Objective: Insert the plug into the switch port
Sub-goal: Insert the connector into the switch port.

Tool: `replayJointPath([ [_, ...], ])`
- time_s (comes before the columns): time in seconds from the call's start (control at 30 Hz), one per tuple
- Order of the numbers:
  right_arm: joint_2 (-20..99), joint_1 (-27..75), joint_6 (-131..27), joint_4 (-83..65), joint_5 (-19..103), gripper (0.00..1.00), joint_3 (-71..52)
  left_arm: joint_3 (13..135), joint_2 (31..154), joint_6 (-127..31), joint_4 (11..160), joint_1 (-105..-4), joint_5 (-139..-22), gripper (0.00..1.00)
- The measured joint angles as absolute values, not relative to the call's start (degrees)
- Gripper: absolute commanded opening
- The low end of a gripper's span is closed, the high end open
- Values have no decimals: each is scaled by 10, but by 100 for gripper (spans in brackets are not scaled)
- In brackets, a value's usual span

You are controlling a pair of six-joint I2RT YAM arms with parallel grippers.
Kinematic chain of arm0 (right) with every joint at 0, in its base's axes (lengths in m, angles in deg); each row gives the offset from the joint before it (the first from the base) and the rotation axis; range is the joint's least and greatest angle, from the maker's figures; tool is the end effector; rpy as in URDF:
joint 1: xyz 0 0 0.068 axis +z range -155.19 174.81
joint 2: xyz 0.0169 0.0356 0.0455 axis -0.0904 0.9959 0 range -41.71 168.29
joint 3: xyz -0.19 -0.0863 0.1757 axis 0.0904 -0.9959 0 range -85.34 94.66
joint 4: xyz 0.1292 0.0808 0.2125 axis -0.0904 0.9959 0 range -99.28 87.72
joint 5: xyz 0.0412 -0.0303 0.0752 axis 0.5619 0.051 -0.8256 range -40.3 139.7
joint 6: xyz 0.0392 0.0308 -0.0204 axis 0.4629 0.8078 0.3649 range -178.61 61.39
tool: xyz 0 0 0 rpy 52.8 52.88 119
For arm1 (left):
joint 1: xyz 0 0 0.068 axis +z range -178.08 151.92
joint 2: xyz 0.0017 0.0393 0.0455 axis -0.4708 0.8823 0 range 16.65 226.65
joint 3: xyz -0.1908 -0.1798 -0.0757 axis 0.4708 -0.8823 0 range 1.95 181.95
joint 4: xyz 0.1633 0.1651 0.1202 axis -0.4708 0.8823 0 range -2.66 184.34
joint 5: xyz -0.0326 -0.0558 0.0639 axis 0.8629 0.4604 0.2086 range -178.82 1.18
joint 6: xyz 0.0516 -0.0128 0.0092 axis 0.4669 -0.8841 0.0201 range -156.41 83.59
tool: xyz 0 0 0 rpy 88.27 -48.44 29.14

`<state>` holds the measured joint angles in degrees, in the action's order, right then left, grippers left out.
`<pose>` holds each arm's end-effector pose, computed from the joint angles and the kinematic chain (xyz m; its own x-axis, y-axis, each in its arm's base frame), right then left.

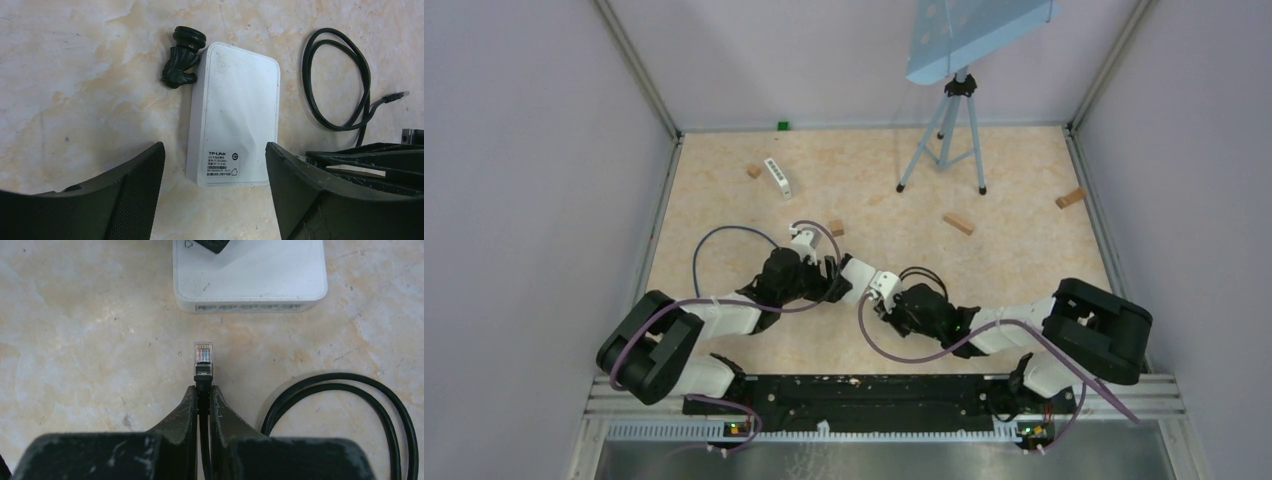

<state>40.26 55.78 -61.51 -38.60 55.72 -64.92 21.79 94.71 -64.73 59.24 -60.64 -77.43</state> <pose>0.1223 0.2127 0.1297 -0.2167 -0.4941 -0.8420 -0.8385 0.5359 -0.0987 0.1981 -0.1348 0.1404 -0.6909 -0.1106 -0.7144 0.3905 0.7745 -0.4977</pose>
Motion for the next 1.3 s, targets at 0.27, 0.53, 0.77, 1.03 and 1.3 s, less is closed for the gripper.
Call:
replayJointPath([
  [0.27,445,543,-604,-379,530,0,-598,218,947,-635,595,-604,-768,74],
  [0.53,466,535,-590,-348,518,0,-568,222,955,-621,599,-604,-768,70],
  [0.77,466,523,-570,-332,510,0,-563,225,959,-616,602,-604,-768,68],
  [1.03,468,512,-560,-310,489,0,-544,228,960,-613,606,-604,-766,63],
  [1.3,483,510,-558,-292,475,0,-525,230,963,-608,611,-604,-750,59],
])
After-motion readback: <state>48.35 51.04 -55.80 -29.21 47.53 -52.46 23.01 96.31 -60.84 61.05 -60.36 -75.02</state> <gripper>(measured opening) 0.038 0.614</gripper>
